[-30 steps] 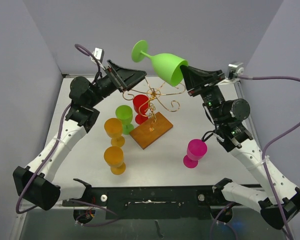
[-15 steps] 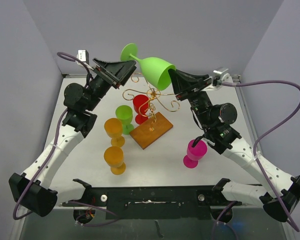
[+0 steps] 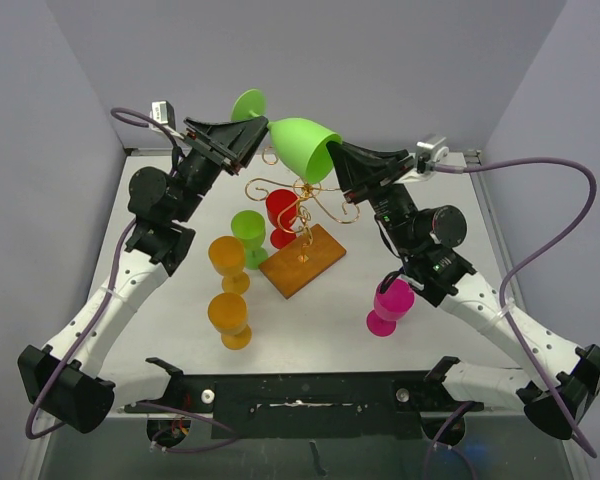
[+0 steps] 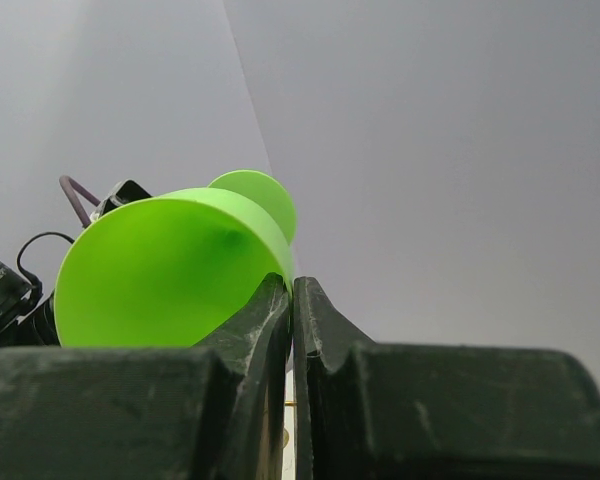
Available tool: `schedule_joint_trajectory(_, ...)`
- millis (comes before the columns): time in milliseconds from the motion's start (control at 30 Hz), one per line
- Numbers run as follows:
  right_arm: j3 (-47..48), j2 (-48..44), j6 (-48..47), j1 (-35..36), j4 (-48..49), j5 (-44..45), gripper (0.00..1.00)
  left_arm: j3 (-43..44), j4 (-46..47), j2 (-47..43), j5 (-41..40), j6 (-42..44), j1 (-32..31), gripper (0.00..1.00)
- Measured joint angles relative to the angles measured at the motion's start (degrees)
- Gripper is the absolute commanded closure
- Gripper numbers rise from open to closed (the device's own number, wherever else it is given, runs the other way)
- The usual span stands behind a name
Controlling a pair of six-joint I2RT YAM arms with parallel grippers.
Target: Place the wine glass upside down on the wine glass rack
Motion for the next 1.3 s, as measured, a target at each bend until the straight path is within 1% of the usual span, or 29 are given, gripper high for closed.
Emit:
schedule_joint_trajectory(267,-0.7,0.4,1.1,0.0,0.8,-1.7,1.0,0.0,0.0,0.1,-0.5,-0.3,-0.1,0.74)
schedule_joint_trajectory(467,-1.5,0.5,2.2,-0.1,1.0,-2.9,1.0,-0.6,1.4,0.2,-0.7,-1.3,0.0,0.87)
schedule_joint_trajectory(500,-1.7,0.5,2.4,-0.1,1.0,-3.0,1.0,-0.7,1.8,0.2,-0.7,-1.5,0.0,0.91)
schedule_joint_trajectory(533,-1.9,0.5,2.6,-0.1,1.0,-3.2,1.0,-0.8,2.1,0.2,-0.8,-1.7,0.0,0.97)
schedule_joint_trajectory(567,-2.1,0.5,2.9,-0.1,0.9,-3.3,1.0,-0.8,2.5,0.2,-0.9,-2.0,0.0,1.0)
schedule_joint_trajectory(600,-2.3,0.5,3.2,-0.1,0.8,-3.3,0.97,-0.8,2.9,0.2,-0.9,-2.5,0.0,1.0)
schedule_joint_trajectory(667,-2.9,0.5,3.9,-0.1,0.1,-3.7,0.88,-0.8,4.1,0.1,-1.0,-2.8,0.0,1.0)
schedule_joint_trajectory(833,-3.1,0.1,6.4,0.0,-3.2,-4.7,0.63,-0.8,3.9,0.0,-0.6,-0.8,0.0,1.0)
schedule_joint_trajectory(900,-3.1,-0.6,7.4,0.1,-5.2,-4.7,0.51,-0.8,3.1,-0.1,0.0,0.6,0.3,1.0)
schedule_joint_trajectory(933,-3.1,-1.3,7.9,0.2,-6.6,-4.6,0.48,-0.8,2.3,-0.2,0.6,1.5,0.9,1.0)
schedule_joint_trajectory(1000,-3.1,-2.9,8.5,0.3,-9.1,-4.3,0.45,-0.8,0.9,-0.4,1.7,2.6,2.5,1.0)
schedule_joint_trajectory(1067,-3.1,-5.2,9.0,0.3,-12.1,-3.8,0.43,-0.8,-1.3,-0.8,3.5,4.1,6.3,1.0)
schedule_joint_trajectory(1233,-3.1,-12.3,9.4,0.3,-18.5,-2.0,0.41,2.6,-9.0,-1.2,8.1,9.5,16.2,1.0)
schedule_joint_trajectory(1300,-3.1,-13.8,9.4,0.3,-20.2,-1.5,0.41,4.3,-11.4,-1.5,9.3,12.3,17.9,1.0)
